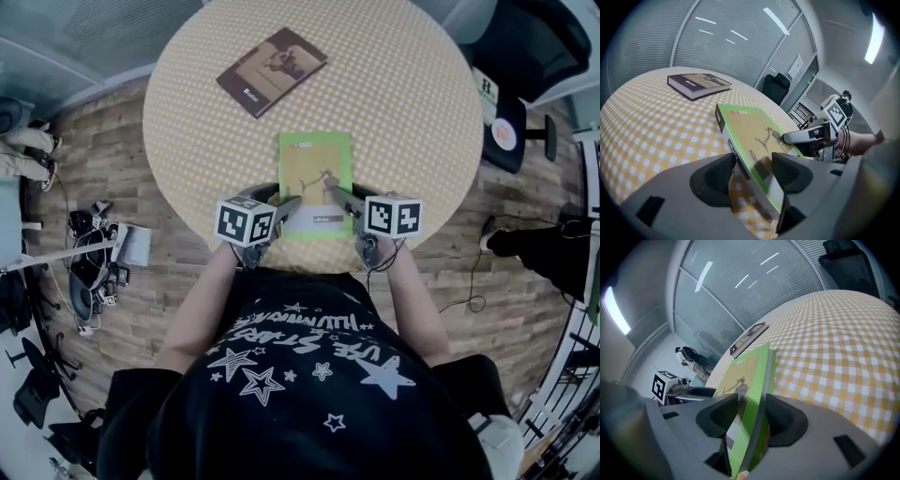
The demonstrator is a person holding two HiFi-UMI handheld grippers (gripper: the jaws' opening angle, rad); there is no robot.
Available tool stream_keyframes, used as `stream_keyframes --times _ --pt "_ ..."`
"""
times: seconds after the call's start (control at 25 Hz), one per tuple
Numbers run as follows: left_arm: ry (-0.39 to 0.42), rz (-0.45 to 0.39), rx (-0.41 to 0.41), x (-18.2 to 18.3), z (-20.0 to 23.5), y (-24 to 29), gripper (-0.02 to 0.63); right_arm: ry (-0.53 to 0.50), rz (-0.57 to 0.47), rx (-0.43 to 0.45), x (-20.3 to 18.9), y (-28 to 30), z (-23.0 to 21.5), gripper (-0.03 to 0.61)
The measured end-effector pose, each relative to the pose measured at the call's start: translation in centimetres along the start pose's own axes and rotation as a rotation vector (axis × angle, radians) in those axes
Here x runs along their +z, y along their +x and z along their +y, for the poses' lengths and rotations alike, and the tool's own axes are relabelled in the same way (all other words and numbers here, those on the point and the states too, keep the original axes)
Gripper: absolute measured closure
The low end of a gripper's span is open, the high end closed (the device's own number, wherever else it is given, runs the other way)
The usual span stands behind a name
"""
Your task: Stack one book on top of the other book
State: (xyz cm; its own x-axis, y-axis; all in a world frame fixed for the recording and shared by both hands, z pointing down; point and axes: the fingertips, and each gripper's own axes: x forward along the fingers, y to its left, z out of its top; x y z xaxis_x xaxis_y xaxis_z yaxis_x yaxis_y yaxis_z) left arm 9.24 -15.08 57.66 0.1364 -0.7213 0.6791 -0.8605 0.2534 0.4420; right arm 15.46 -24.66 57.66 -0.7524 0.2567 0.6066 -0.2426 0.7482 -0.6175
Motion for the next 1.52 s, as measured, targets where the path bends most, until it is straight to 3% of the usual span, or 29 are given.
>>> stream_keyframes --times 0.2,0.36,0.6,0.76,0.88,1.52 --pt "-0.036 -0.012 -0.029 0.3 0.2 0.2 0.353 -0.008 0.003 0.001 0.3 0.0 0.0 0.403" --pt "-0.02 -0.023 -0.005 0.2 0.0 -0.2 0.375 0.003 -0.019 -0.022 0.1 -0.2 0.2 0.407" --pt "-0.07 -0.108 -0.011 0.9 0.1 -1.5 0.408 0.02 -0.114 -0.03 0.7 -1.6 1.7 0.423" --pt "0.015 -0.154 -0.013 2.5 0.4 -3.7 0.416 0.046 -0.17 -0.027 1.2 -2.1 3.9 0.428" --pt "0.02 -0.178 -0.042 3.8 1.3 -5.2 0.433 0.102 -0.233 -0.024 1.7 -2.1 5.3 0.434" --pt "0.077 -0.132 -0.136 7.2 9.6 -12.0 0.463 0.168 -0.363 -0.131 3.8 4.0 13.6 0.434"
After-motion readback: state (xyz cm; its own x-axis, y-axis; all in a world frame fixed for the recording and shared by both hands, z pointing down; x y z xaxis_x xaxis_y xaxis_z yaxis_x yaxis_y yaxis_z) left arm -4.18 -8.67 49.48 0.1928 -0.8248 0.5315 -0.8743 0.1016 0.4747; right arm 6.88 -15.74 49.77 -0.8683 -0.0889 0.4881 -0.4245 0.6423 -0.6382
